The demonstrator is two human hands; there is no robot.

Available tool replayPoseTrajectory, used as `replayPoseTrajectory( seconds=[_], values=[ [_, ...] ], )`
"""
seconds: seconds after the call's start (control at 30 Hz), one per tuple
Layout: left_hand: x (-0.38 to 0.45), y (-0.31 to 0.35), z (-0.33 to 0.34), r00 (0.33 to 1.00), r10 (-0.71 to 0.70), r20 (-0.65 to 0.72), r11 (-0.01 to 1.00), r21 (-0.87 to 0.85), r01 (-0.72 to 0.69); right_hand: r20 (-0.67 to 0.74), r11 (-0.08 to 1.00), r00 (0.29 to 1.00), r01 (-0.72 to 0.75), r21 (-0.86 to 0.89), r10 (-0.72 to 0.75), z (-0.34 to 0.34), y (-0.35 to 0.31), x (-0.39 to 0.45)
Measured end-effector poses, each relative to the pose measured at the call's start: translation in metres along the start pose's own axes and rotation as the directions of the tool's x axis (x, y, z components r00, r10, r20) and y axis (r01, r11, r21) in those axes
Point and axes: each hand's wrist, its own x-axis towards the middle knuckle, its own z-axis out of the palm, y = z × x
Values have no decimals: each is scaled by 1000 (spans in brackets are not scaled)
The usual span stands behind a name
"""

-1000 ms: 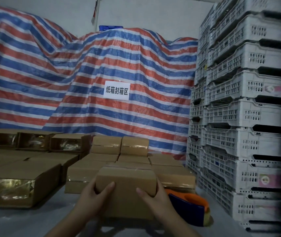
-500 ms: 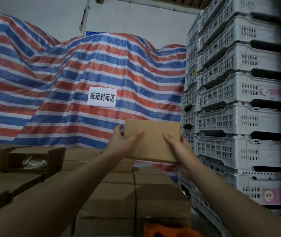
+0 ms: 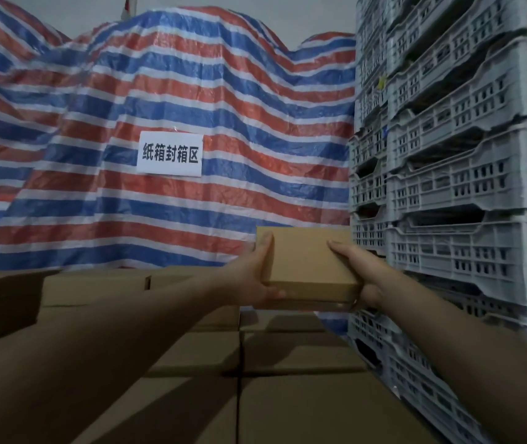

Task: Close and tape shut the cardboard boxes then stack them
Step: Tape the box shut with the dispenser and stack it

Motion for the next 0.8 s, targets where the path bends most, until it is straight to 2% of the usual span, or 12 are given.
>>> replayPoseTrajectory(
  seconds=[0.2, 0.47, 0.53, 0.63, 0.8],
  values=[
    [26, -21, 15, 999, -25, 27, 987, 162, 21, -10, 997, 997, -81, -1, 81, -2, 12, 32],
    [34, -43, 16, 999, -25, 20, 956, 293, 18, -42, 987, 990, -139, -78, 136, 15, 21, 65],
    [34, -49, 20, 998, -42, 43, 956, 293, 28, -43, 981, 985, -168, -95, 164, 18, 25, 72],
    [34, -55, 28, 1000, -15, -8, 977, 212, 16, -14, 981, 982, -188, -56, 188, 19, 31, 81],
    [37, -53, 32, 999, -45, -26, 984, 169, 48, 18, 988, 988, -152, -34, 153, 22, 40, 87]
  ],
)
